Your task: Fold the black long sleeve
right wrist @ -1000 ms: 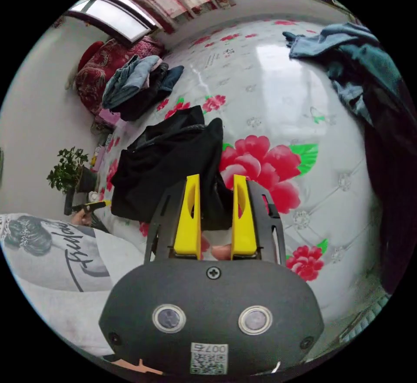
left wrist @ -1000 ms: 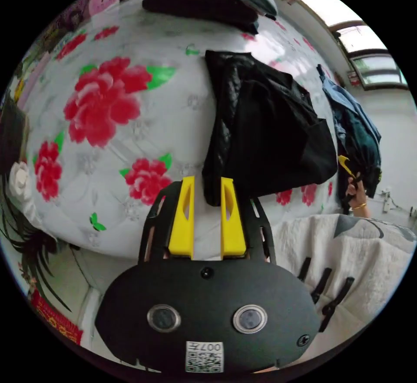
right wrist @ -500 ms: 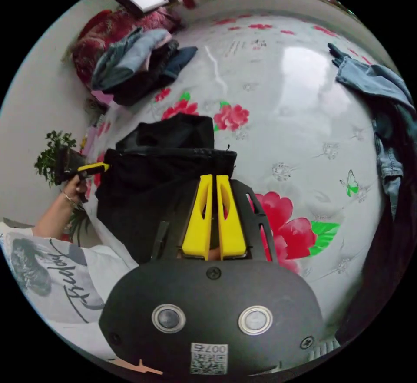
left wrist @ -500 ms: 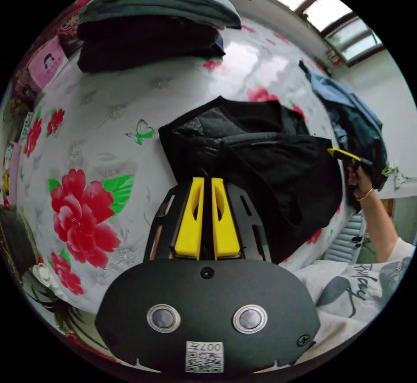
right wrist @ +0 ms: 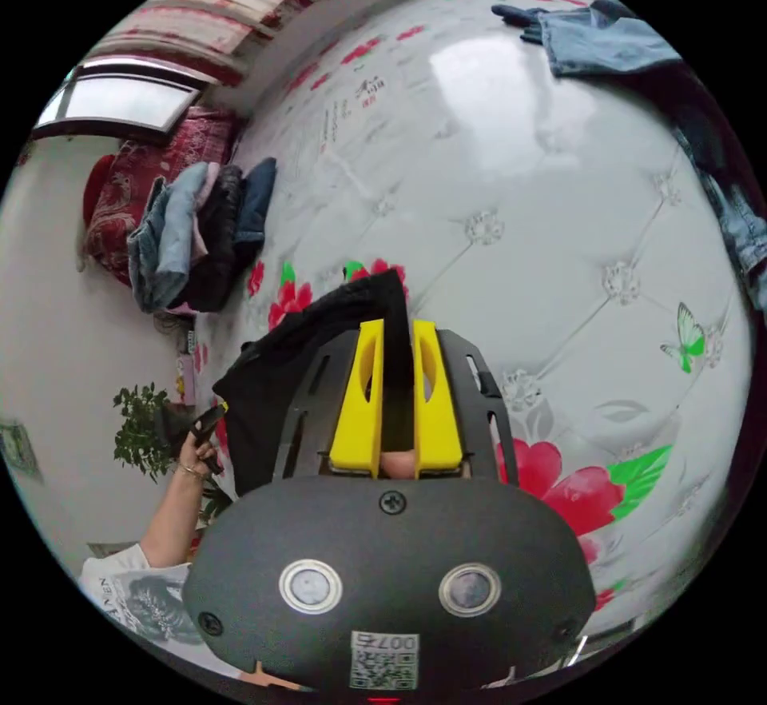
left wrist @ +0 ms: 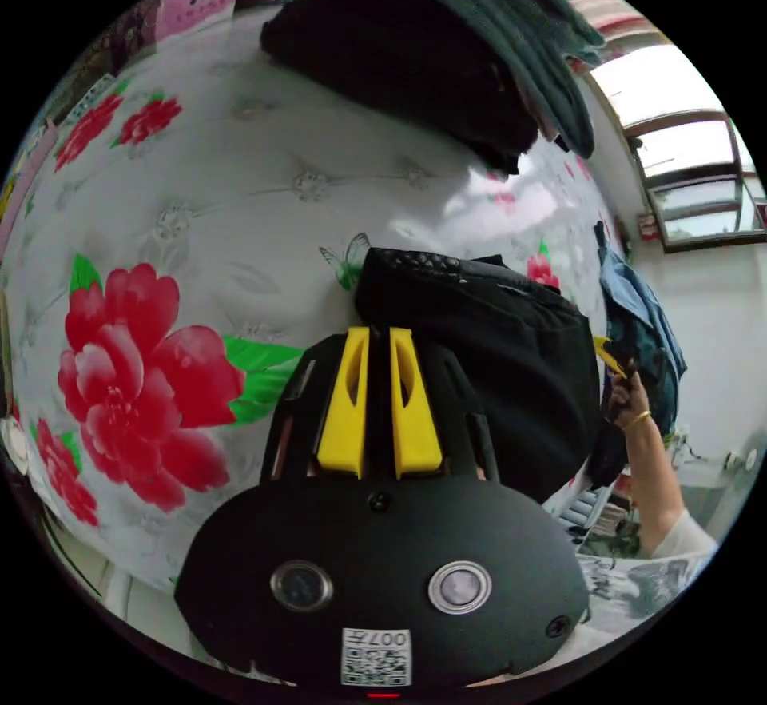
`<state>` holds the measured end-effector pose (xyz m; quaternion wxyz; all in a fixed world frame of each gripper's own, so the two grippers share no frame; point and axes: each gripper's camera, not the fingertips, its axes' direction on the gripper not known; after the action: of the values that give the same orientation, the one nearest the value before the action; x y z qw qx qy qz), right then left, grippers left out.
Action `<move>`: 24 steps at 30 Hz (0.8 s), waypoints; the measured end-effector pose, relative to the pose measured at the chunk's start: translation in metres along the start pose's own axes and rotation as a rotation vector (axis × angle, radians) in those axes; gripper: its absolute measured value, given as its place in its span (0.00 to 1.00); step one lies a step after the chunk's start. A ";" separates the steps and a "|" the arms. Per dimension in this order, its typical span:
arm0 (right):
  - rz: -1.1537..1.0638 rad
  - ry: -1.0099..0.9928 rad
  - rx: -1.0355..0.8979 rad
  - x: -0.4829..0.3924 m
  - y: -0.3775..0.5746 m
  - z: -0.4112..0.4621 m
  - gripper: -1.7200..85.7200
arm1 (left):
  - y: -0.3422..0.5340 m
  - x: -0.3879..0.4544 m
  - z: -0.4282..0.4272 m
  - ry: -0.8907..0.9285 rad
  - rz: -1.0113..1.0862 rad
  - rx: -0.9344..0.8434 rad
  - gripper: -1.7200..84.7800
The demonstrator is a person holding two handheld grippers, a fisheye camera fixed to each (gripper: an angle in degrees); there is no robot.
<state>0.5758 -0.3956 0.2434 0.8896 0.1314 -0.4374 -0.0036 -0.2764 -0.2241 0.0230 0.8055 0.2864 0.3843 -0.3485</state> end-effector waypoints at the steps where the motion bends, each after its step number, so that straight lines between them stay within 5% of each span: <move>1: -0.016 -0.034 0.005 0.005 0.010 -0.001 0.06 | 0.003 0.000 -0.004 -0.014 -0.011 -0.009 0.09; 10: 0.070 -0.208 0.220 0.085 0.177 -0.112 0.11 | 0.120 0.033 -0.069 -0.135 0.162 0.134 0.08; 16: 0.289 -0.367 0.116 0.137 0.271 -0.078 0.13 | 0.184 0.122 -0.001 -0.055 0.443 -0.075 0.10; 24: 0.298 -0.464 0.110 0.098 0.256 -0.029 0.11 | 0.178 0.115 0.038 -0.105 0.477 -0.185 0.10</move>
<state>0.6311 -0.1542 0.3635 0.7481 0.1096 -0.6433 0.1209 -0.0679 -0.1855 -0.0163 0.9065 0.2756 0.2939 -0.1262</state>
